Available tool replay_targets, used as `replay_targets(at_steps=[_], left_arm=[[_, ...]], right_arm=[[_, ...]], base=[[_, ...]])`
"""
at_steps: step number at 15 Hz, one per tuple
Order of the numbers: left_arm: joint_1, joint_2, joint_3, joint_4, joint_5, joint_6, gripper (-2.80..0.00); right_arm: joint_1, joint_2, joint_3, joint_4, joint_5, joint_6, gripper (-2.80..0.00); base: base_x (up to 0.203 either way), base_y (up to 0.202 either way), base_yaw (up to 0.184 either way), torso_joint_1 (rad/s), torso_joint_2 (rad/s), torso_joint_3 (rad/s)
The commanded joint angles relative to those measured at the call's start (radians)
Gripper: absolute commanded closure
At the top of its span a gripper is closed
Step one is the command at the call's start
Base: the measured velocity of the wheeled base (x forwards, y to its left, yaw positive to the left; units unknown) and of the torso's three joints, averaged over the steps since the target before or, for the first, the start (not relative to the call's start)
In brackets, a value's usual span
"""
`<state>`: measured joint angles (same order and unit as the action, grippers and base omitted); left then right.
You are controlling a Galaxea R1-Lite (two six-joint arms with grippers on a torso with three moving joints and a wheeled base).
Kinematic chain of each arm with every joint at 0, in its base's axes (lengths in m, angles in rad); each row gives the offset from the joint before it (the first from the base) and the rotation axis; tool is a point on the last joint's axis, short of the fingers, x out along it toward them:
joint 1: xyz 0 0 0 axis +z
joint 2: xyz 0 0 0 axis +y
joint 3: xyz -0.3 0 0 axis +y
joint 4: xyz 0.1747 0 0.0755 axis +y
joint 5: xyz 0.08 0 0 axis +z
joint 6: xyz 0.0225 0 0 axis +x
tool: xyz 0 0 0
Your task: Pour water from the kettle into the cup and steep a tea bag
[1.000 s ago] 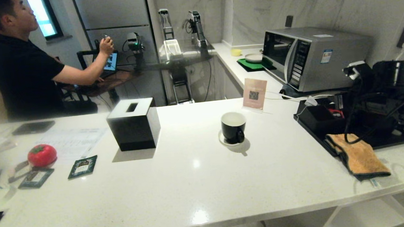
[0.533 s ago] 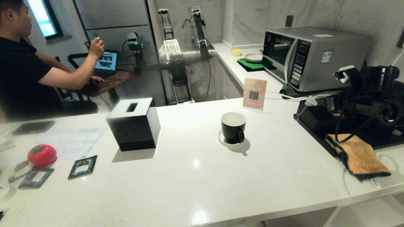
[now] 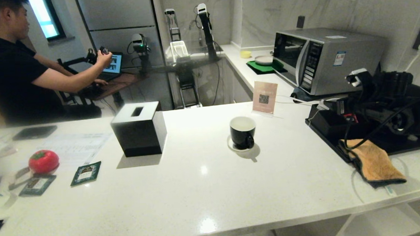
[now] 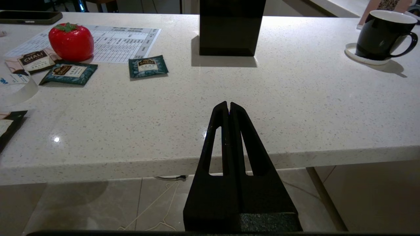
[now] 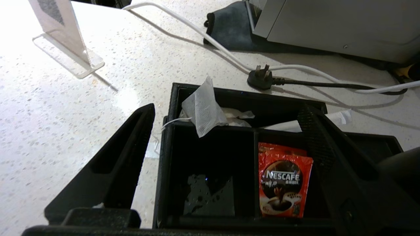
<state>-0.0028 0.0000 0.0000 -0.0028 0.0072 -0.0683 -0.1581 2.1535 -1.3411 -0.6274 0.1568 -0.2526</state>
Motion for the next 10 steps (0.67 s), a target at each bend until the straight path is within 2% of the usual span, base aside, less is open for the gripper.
replay_targets(at_steps=[1, 10], left_arm=[[0.0, 0.002, 0.0, 0.0, 0.0, -0.001, 0.0], [0.0, 0.002, 0.0, 0.0, 0.0, -0.001, 0.0]], right_arm=[[-0.001, 0.03, -0.004, -0.037, 0.0, -0.001, -2.8], [-0.015, 0.131, -0.044, -0.188, -0.003, -0.002, -2.8]], base=[[0.0, 0.0, 0.0, 0.0, 0.0, 0.0], [0.0, 0.0, 0.0, 0.0, 0.0, 0.0]])
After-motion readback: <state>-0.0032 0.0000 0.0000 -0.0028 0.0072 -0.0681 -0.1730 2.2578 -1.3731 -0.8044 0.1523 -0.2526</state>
